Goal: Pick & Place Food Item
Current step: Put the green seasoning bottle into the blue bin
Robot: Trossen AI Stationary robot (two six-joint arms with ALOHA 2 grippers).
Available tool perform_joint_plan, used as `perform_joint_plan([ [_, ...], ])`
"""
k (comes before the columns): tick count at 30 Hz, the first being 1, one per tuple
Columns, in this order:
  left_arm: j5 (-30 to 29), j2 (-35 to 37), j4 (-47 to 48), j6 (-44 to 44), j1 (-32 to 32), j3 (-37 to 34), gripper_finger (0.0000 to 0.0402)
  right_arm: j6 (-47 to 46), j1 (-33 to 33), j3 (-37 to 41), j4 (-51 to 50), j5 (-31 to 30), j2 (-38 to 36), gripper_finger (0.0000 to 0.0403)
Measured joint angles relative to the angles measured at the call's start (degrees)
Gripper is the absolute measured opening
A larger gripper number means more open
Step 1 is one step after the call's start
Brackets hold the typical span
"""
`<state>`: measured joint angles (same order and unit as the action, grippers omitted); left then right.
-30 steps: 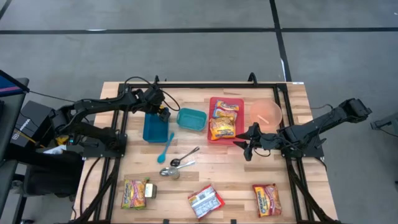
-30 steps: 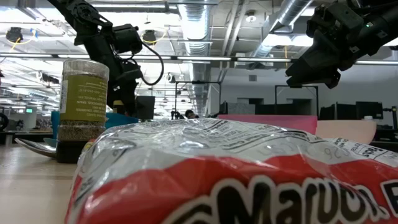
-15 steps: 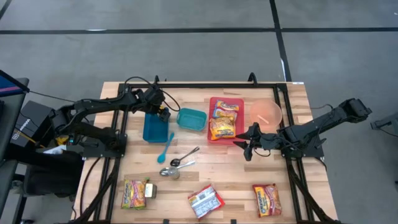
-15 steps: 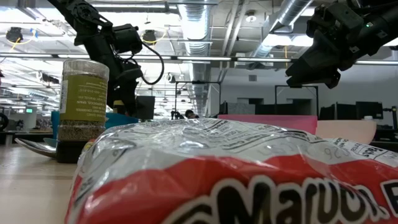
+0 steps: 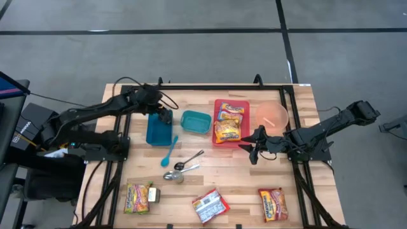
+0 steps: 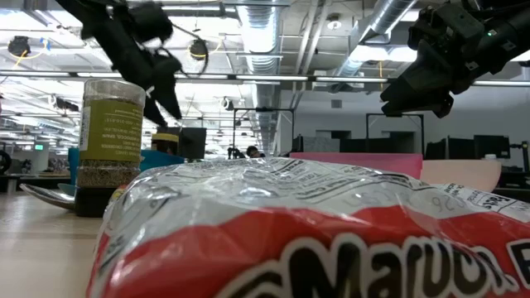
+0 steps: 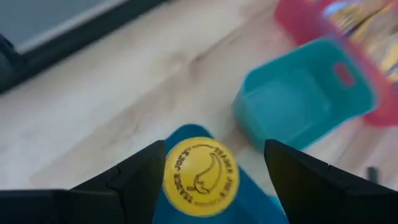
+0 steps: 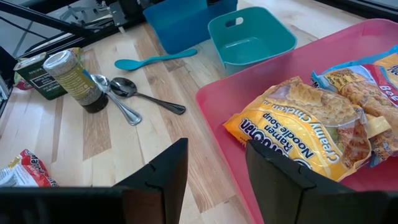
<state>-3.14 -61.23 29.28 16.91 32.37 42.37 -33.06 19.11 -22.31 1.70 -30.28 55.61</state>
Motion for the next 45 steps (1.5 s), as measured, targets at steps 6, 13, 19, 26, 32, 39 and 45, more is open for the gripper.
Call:
perform_joint_plan([
  [6, 0.2, 8.4, -0.2, 0.4, -1.3, 0.0, 0.0269, 0.0, 0.0, 0.0, 0.0, 0.0, 0.0, 0.0156],
  [13, 3.9, 12.7, -1.5, 3.1, -5.9, 0.0, 0.0269, 0.0, 0.0, 0.0, 0.0, 0.0, 0.0, 0.0156],
  [19, 4.1, 12.9, -1.5, 3.1, -12.7, 0.0, 0.0269, 0.0, 0.0, 0.0, 0.0, 0.0, 0.0, 0.0156],
  [26, 4.1, 12.9, -1.5, 4.9, -21.5, 0.0, 0.0269, 0.0, 0.0, 0.0, 0.0, 0.0, 0.0, 0.0156],
  [32, 4.1, 12.9, -1.3, 7.5, -29.0, 0.0, 0.0269, 0.0, 0.0, 0.0, 0.0, 0.0, 0.0, 0.0156],
  [39, 3.4, 12.4, -1.7, 9.5, -37.7, 0.0, 0.0269, 0.0, 0.0, 0.0, 0.0, 0.0, 0.0, 0.0156],
  [45, 1.5, 12.4, -6.3, 9.5, -43.5, 0.0, 0.0269, 0.0, 0.0, 0.0, 0.1, 0.0, 0.0, 0.0156],
])
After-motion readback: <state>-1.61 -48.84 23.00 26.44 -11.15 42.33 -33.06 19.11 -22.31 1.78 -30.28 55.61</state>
